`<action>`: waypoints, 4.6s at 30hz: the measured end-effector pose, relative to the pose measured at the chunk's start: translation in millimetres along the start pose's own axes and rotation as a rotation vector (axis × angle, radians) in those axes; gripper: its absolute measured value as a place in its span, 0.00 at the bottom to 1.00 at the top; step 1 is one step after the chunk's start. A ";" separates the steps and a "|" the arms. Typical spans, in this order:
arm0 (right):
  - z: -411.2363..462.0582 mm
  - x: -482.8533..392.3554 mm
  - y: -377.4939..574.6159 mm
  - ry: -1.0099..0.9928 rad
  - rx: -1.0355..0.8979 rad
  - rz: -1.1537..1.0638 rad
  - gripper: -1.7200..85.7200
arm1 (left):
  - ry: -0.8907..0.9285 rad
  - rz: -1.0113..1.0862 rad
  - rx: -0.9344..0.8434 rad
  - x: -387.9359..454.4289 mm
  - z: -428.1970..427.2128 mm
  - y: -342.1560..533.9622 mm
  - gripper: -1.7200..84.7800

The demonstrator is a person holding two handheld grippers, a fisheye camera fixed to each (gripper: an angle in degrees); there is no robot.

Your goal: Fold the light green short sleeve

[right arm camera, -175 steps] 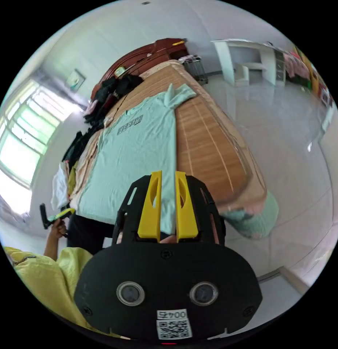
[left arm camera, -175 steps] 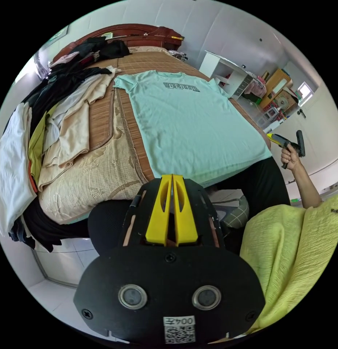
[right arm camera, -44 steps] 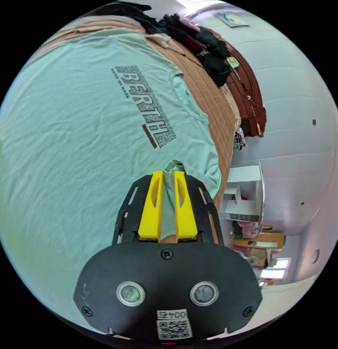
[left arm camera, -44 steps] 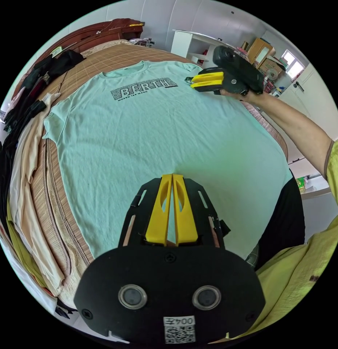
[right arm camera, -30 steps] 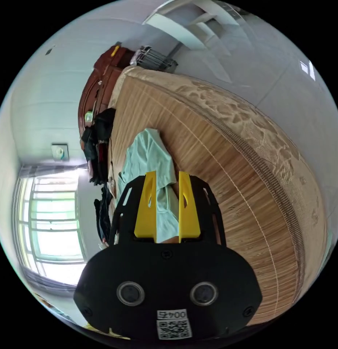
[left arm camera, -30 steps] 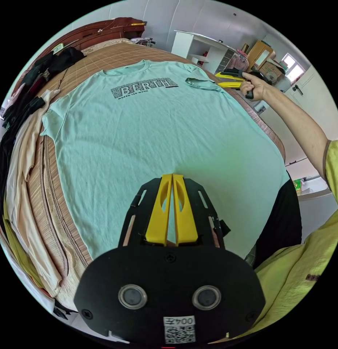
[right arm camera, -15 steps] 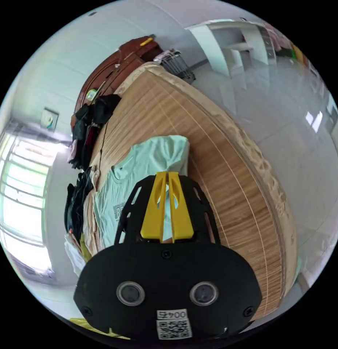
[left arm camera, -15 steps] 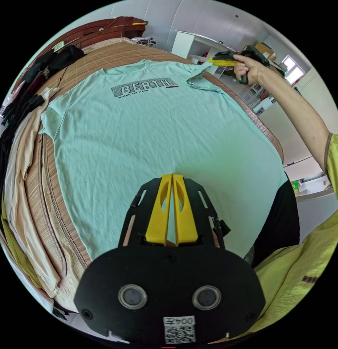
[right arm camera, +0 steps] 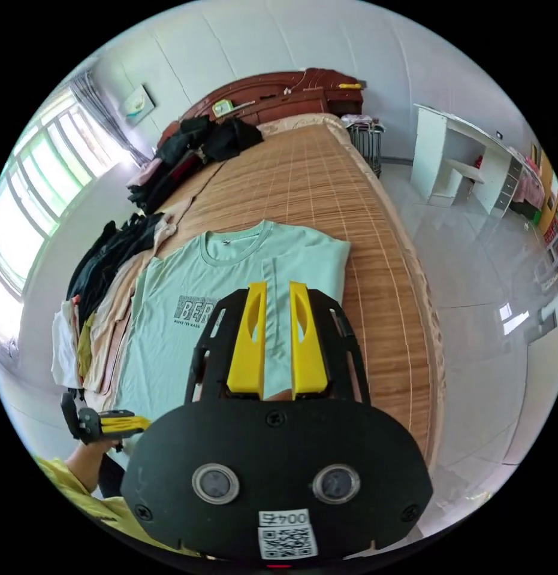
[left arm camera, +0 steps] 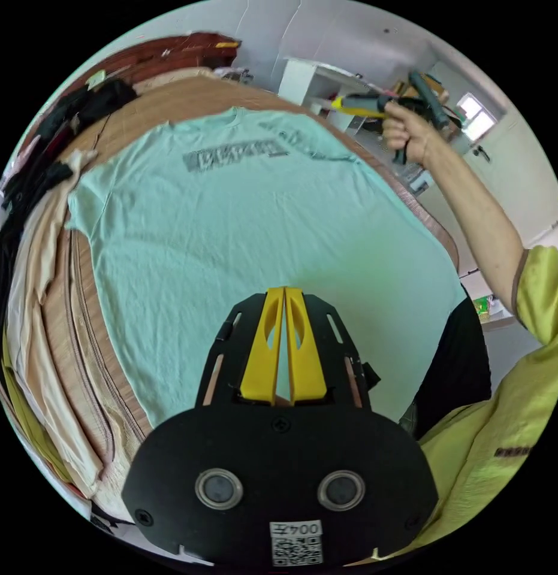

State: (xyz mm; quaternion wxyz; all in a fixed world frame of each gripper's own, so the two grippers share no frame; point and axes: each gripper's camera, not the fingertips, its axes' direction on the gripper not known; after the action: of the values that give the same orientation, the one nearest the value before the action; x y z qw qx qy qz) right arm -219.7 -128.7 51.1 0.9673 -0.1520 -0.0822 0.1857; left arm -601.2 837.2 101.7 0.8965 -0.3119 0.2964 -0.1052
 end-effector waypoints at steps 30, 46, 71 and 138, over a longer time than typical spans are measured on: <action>-4.6 1.1 92.4 0.106 -0.110 -0.253 0.13 | -0.633 1.062 -0.100 269.9 361.0 -98.0 0.10; -18.3 -17.4 88.6 0.202 -0.153 -0.130 0.06 | -0.599 1.018 -0.141 304.4 394.6 -104.4 0.04; -66.5 -74.1 60.7 0.146 -0.179 -0.178 0.02 | -0.468 0.890 -0.119 281.9 317.0 -184.4 0.03; -72.6 -552.4 -177.0 -0.330 -0.142 -0.010 0.02 | -0.587 -0.056 0.028 -104.3 -284.8 -133.1 0.03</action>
State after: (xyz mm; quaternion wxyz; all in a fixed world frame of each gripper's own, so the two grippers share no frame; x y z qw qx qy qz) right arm -651.8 -516.8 -16.4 0.9285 -0.1869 -0.2535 0.1969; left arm -855.4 630.4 53.7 0.9450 -0.3244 0.0142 -0.0392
